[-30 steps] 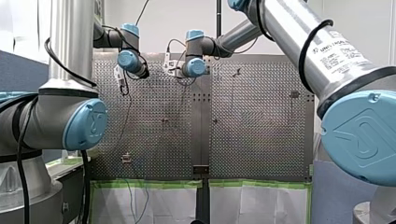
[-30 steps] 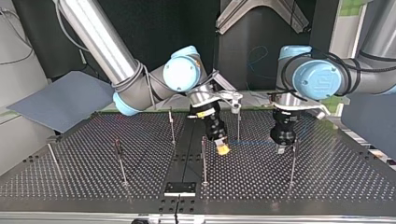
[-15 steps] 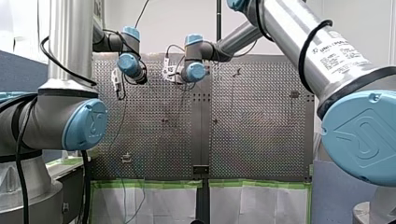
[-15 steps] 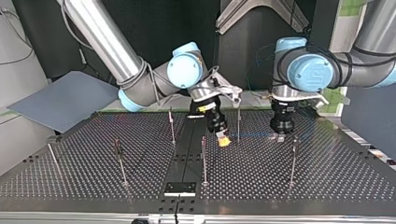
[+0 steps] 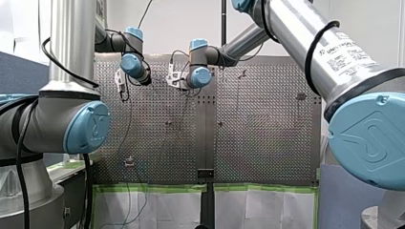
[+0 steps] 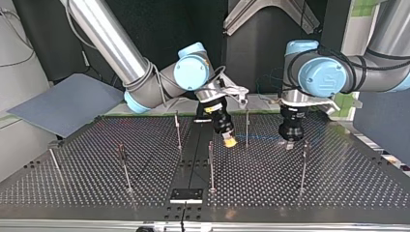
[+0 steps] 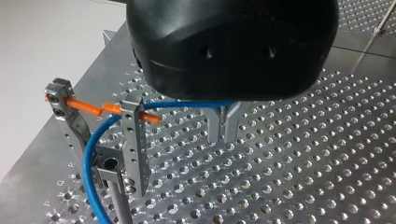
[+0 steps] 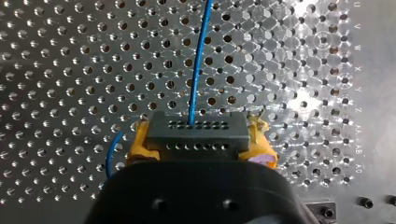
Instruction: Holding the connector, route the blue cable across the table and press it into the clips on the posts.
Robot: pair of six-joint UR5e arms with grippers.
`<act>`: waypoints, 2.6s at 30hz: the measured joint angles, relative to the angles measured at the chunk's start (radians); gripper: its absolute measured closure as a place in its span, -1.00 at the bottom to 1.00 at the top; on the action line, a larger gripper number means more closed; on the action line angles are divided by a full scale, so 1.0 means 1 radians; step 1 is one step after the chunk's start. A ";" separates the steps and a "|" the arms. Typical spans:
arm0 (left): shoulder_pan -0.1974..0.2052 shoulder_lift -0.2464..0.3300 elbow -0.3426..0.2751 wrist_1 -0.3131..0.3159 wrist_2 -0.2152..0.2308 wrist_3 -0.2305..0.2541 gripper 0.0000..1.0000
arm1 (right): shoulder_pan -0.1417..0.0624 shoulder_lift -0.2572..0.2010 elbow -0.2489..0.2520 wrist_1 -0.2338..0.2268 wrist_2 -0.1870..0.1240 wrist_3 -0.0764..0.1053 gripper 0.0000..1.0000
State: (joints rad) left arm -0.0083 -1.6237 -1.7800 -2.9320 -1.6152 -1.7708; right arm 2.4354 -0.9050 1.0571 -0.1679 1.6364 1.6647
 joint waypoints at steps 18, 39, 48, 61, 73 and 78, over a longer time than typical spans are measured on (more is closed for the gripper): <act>0.001 0.000 0.000 0.000 0.000 0.000 0.95 | -0.006 0.002 0.058 -0.003 0.006 0.003 1.00; 0.000 0.000 0.000 0.000 0.000 0.000 0.95 | -0.024 0.002 0.129 -0.004 0.007 0.003 1.00; 0.000 0.000 0.000 0.000 0.000 0.000 0.86 | -0.025 0.002 0.143 -0.008 0.005 -0.002 1.00; 0.000 0.000 0.000 0.000 0.000 0.000 0.80 | -0.025 0.002 0.143 -0.009 -0.001 -0.006 1.00; 0.000 0.000 0.000 0.000 0.000 0.000 0.80 | -0.022 0.002 0.143 -0.007 -0.003 -0.006 1.00; 0.000 0.000 0.000 0.000 0.000 0.000 0.80 | -0.022 0.002 0.143 -0.007 -0.003 -0.006 1.00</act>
State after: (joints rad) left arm -0.0080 -1.6236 -1.7799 -2.9319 -1.6153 -1.7708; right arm 2.4137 -0.9030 1.2005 -0.1751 1.6338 1.6585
